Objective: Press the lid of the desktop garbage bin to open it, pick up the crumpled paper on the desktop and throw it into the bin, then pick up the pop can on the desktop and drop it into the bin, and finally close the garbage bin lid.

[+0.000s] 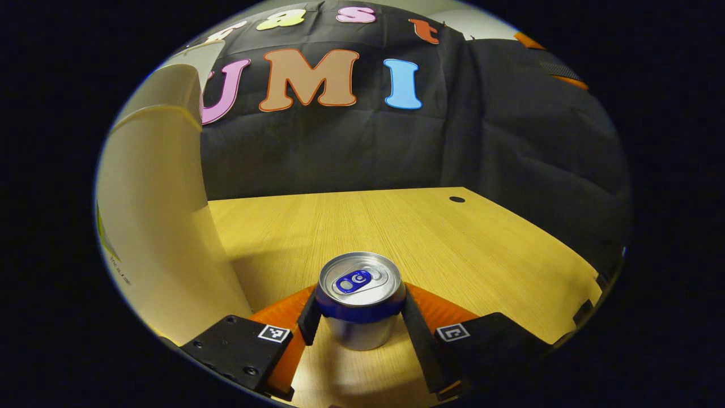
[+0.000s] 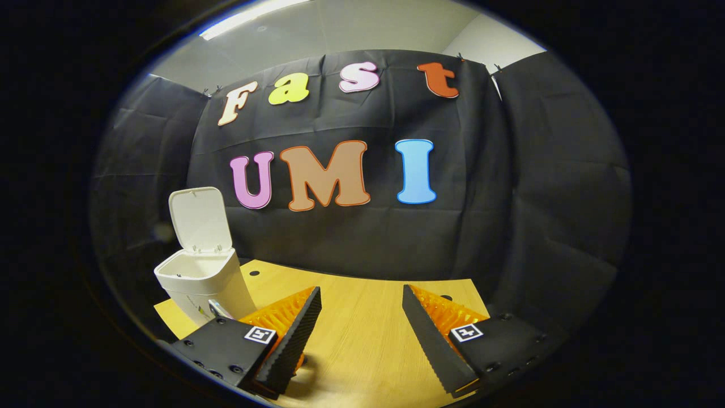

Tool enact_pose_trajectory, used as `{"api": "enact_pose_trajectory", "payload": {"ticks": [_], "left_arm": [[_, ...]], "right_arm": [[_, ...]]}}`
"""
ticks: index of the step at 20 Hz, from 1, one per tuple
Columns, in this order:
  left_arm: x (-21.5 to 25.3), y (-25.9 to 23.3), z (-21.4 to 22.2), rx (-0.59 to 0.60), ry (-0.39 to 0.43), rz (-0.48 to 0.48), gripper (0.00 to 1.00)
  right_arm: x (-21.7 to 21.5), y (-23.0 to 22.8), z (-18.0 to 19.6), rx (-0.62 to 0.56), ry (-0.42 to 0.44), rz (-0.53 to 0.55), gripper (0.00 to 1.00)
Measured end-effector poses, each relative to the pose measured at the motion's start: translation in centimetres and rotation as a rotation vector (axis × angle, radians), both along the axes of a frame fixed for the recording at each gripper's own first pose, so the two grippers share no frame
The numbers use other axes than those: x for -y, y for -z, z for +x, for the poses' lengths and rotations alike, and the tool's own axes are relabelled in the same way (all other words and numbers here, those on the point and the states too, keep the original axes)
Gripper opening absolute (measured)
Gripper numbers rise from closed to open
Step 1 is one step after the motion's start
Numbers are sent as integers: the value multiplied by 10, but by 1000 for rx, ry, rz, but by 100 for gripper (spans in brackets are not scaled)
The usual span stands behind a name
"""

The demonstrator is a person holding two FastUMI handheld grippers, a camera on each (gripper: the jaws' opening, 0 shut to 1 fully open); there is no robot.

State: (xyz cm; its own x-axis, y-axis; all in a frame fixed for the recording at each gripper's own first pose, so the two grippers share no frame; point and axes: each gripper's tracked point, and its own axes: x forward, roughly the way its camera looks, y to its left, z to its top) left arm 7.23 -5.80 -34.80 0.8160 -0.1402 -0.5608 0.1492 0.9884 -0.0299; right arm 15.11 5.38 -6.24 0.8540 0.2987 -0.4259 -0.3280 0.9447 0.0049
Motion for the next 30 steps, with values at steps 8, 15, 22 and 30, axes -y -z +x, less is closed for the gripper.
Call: {"api": "enact_pose_trajectory", "payload": {"ticks": [8, 15, 22, 30], "left_arm": [[-7, -103, 12, 101, 33, -17, 78], [-38, -232, 25, 232, 13, -68, 77], [-124, -294, 53, 279, -167, -122, 79], [-239, -307, 55, 315, -327, 69, 75]], "right_arm": [[12, 20, -30, -47, 52, 35, 96], [-22, 49, -56, -111, -24, 73, 96], [-58, 66, -70, -138, -128, 83, 96], [-51, 74, -66, -162, -123, 106, 94]]}}
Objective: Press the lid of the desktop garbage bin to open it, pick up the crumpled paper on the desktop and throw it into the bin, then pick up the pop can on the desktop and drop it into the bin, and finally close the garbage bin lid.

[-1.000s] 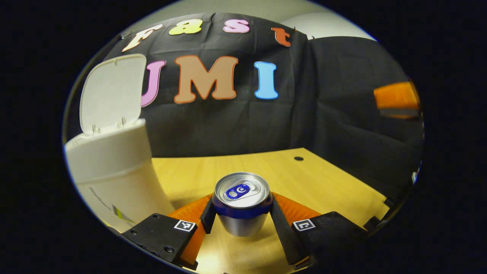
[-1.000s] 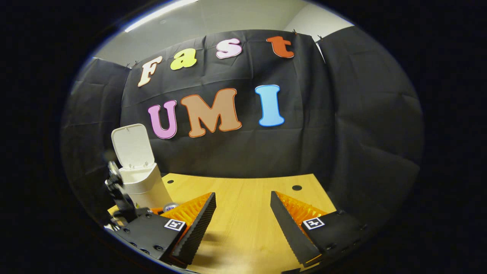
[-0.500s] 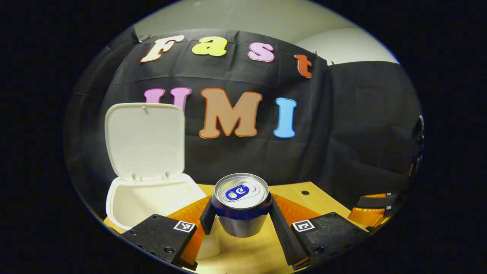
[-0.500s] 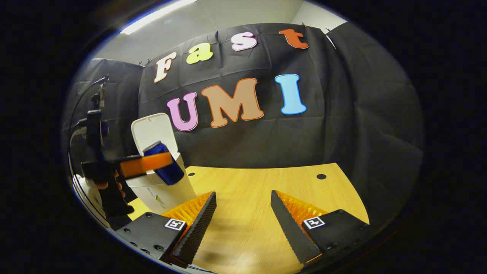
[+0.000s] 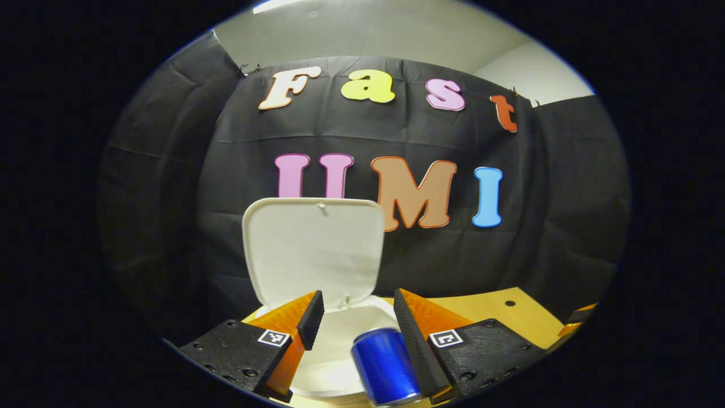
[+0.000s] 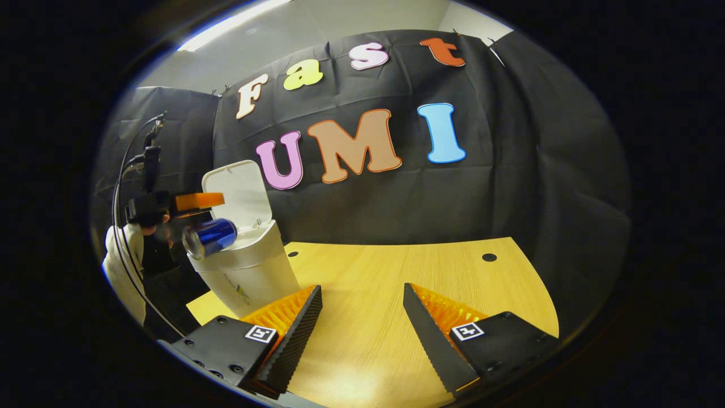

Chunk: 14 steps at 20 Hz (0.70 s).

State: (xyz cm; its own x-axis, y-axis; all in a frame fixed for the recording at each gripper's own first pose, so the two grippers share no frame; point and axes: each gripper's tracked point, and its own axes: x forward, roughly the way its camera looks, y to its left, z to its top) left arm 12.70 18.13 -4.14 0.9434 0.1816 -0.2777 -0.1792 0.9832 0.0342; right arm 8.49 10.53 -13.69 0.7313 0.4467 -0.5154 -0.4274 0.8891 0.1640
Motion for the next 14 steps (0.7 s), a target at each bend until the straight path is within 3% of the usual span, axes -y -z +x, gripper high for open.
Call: {"api": "enact_pose_trajectory", "payload": {"ticks": [3, 14], "left_arm": [[-13, 9, -4, -14, -34, -14, 71], [-22, -7, -3, 8, -39, 30, 74]], "right_arm": [[3, 1, 1, -4, 3, -8, 96], [9, -1, 1, 3, 18, -17, 96]]}}
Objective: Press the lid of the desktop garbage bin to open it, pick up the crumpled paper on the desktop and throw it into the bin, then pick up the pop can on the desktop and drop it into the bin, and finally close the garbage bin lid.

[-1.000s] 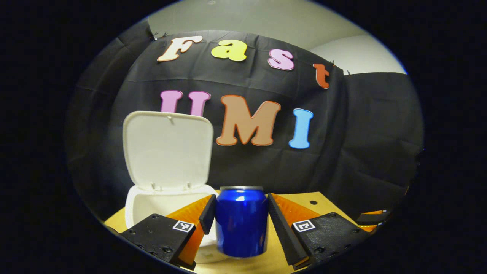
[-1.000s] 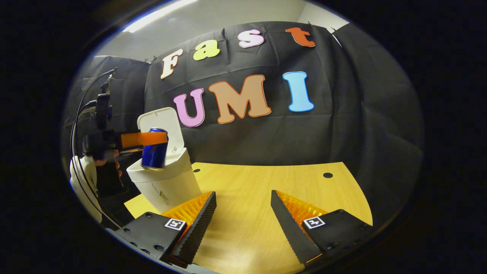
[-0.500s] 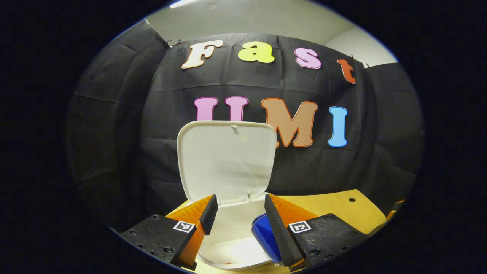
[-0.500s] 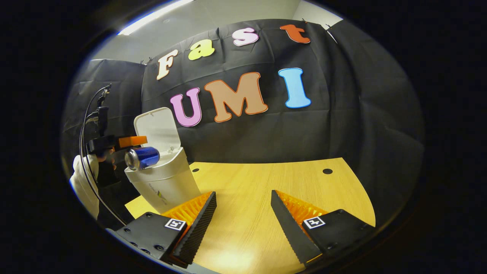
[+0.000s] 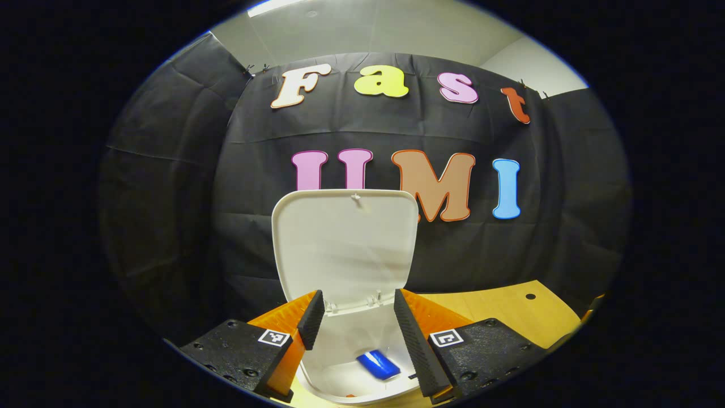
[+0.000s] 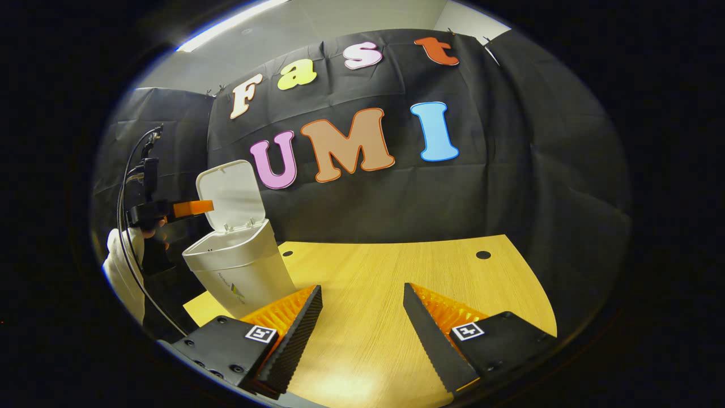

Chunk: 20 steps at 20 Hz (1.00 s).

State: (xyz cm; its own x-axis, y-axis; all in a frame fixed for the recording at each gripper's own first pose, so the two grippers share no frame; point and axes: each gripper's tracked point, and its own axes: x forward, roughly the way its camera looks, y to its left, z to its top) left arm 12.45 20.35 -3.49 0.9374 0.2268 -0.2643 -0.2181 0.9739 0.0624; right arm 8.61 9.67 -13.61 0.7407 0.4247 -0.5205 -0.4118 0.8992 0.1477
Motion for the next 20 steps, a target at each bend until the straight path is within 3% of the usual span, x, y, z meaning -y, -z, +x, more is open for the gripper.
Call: {"api": "enact_pose_trajectory", "payload": {"ticks": [3, 9, 11, 16, 20], "left_arm": [[0, -17, 5, 28, 7, 3, 71], [-10, -63, 25, 103, 7, 19, 78], [-11, -78, 32, 125, 15, 29, 75], [-21, -116, 55, 166, 35, 51, 84], [-31, -129, 78, 164, 41, 46, 83]], "right_arm": [[0, 0, -1, 0, -4, -7, 96], [-3, 3, -3, -4, -10, -5, 96], [-3, 5, -5, -11, -11, -3, 96], [-4, 8, -5, -15, -15, -5, 96], [-5, 11, -6, -23, -15, -4, 96]]}}
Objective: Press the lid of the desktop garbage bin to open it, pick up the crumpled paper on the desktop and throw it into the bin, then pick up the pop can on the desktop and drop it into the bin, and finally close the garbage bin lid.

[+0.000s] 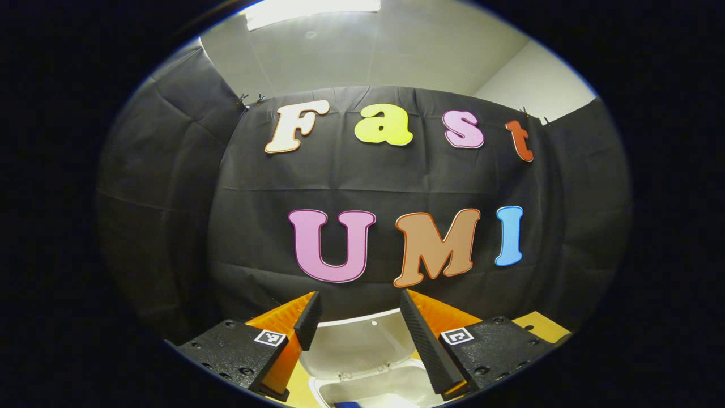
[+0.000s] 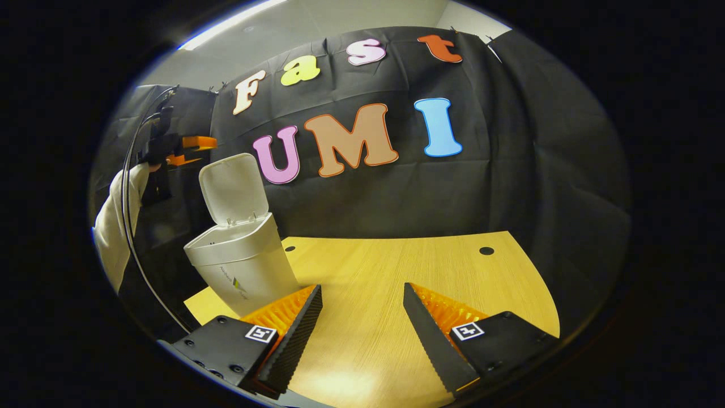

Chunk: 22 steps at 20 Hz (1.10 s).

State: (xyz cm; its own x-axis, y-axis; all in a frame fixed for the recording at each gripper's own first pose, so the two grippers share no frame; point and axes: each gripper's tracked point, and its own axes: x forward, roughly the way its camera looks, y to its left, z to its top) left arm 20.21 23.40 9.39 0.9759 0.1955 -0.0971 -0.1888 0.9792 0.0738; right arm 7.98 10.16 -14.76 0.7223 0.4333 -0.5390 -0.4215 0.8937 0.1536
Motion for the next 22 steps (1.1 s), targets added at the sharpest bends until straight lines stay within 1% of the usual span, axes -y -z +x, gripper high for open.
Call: {"api": "enact_pose_trajectory", "payload": {"ticks": [2, 4, 6, 8, 10, 11, 12, 13, 15, 19, 20, 21, 22], "left_arm": [[-5, 6, 11, -28, -3, 0, 83], [-11, 9, 19, -28, -16, 4, 84], [-17, 14, 28, -33, -31, 10, 83], [-24, 27, 34, -70, -43, 18, 83], [-25, 39, 35, -101, -42, -3, 85], [-23, 44, 35, -107, -34, -30, 84], [-22, 45, 32, -103, -39, -46, 84], [-18, 44, 31, -85, -24, -40, 85], [-8, 45, 21, -86, -3, -34, 86], [19, 47, -12, -76, 44, -60, 86], [26, 50, -22, -76, 50, -68, 89], [33, 54, -33, -77, 53, -71, 89], [40, 60, -43, -78, 60, -63, 85]], "right_arm": [[0, 1, 1, -4, 0, -3, 96], [3, 2, 1, -2, 5, -6, 96], [7, 2, 0, -2, 14, -14, 96], [12, 5, 0, -7, 23, -17, 96], [15, 7, -1, -15, 34, -19, 96], [18, 10, -3, -20, 38, -20, 96], [21, 11, -4, -24, 42, -22, 96], [22, 11, -3, -23, 49, -25, 96], [28, 9, -2, -24, 60, -21, 96], [30, 8, 1, -26, 79, 12, 96], [30, 7, 2, -23, 81, 15, 96], [29, 6, 3, -21, 80, 18, 96], [28, 6, 4, -19, 79, 20, 96]]}}
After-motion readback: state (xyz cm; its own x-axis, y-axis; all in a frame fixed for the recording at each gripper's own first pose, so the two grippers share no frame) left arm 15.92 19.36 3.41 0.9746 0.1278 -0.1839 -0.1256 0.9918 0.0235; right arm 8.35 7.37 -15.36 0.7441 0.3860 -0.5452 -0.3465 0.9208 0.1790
